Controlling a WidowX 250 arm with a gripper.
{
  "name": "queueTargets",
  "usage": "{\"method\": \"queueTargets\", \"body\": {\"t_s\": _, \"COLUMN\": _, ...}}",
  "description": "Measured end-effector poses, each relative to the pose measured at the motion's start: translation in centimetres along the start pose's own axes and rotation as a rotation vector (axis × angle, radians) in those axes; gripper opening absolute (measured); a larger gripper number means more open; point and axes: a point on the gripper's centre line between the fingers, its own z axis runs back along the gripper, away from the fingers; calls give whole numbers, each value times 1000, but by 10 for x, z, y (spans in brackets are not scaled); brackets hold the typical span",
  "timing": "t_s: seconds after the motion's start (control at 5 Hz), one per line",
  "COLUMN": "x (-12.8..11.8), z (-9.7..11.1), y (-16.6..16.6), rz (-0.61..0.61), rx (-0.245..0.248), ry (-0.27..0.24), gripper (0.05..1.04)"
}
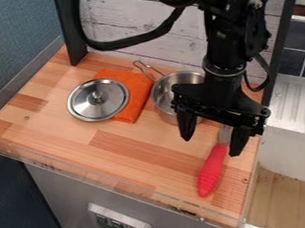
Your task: Move the silver lid to the bottom left side of the table
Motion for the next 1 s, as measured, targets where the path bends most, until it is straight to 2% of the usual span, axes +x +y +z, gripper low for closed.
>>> {"method": "queueTargets", "body": {"t_s": 0.2, "x": -3, "z": -9, "y": 1, "rz": -1, "rx": 9, "ry": 31, "gripper": 999}}
{"method": "queueTargets", "body": {"t_s": 0.4, "x": -2, "z": -14, "y": 39, "rz": 98, "rx": 8, "ry": 59, "gripper": 999}}
{"method": "queueTargets", "body": {"t_s": 0.6, "x": 3, "z": -16, "y": 78, "rz": 171, "rx": -9, "ry": 58, "gripper": 999}}
{"method": "queueTargets", "body": {"t_s": 0.8, "x": 11, "z": -13, "y": 122, "rz": 216, "rx": 5, "ry": 28, "gripper": 999}}
{"method": "queueTargets", "body": {"t_s": 1.0, "x": 23, "z": -23, "y": 149, "rz": 223, "rx": 3, "ry": 35, "gripper": 999}}
